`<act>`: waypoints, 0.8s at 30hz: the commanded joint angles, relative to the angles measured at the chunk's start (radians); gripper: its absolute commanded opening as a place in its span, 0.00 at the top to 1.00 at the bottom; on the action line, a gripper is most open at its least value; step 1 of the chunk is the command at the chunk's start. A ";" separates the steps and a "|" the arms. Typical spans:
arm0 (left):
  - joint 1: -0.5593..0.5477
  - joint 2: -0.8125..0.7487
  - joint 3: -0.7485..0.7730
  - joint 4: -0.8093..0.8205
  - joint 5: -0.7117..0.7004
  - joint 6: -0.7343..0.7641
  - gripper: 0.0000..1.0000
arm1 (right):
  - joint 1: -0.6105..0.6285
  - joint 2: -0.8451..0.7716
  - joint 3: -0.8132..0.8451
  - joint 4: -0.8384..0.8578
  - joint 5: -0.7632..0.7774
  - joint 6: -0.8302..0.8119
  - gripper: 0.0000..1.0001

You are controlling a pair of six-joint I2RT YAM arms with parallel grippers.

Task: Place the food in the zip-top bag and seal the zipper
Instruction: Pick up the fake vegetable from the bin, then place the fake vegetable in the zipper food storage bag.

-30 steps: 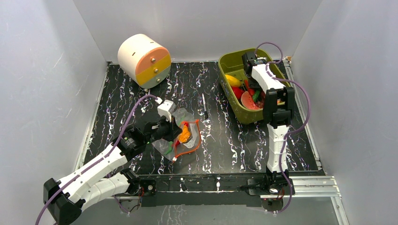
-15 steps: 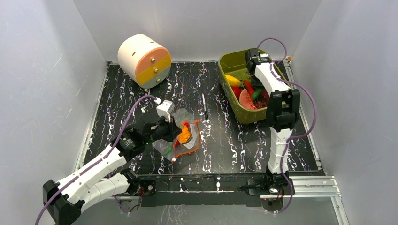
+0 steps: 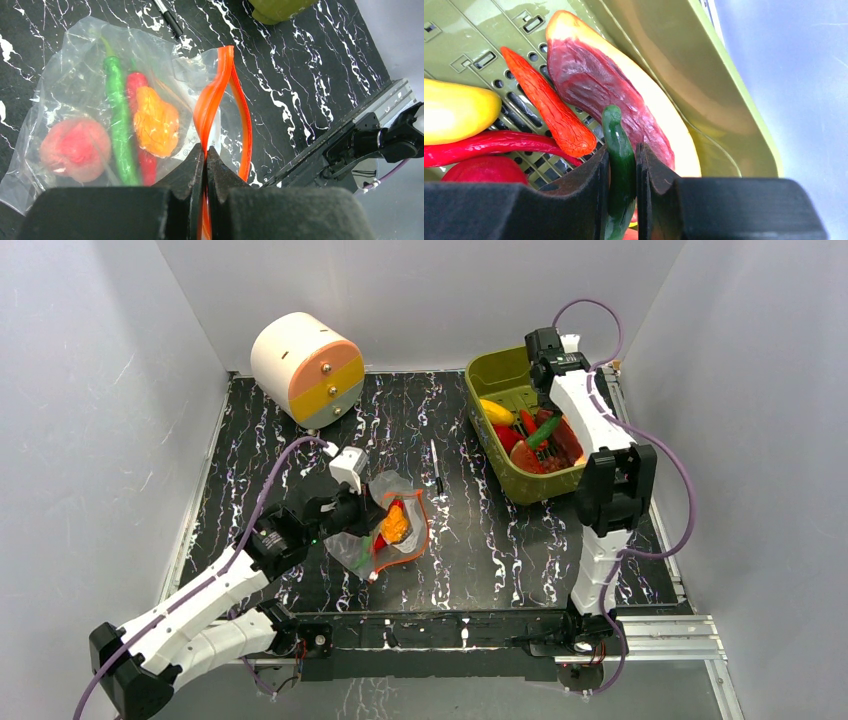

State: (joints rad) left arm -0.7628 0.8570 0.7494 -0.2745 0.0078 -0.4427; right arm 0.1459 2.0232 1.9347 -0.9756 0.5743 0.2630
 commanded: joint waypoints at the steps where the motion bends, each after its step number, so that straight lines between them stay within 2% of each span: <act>1: -0.003 0.004 0.052 -0.011 -0.026 -0.040 1.00 | 0.010 -0.098 0.012 0.042 0.062 -0.009 0.89; 13: -0.003 0.042 0.143 -0.067 -0.067 -0.077 1.00 | 0.012 -0.227 0.038 0.078 0.104 -0.018 0.89; 19: -0.003 0.072 0.207 -0.106 -0.074 -0.095 1.00 | 0.031 -0.347 -0.024 0.119 -0.051 -0.027 0.88; 24: -0.003 0.100 0.263 -0.155 -0.080 -0.139 1.00 | 0.089 -0.534 -0.215 0.287 -0.242 -0.070 0.88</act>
State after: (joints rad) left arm -0.7628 0.9447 0.9436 -0.3855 -0.0563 -0.5430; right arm 0.1806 1.6516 1.8259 -0.8654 0.4934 0.2337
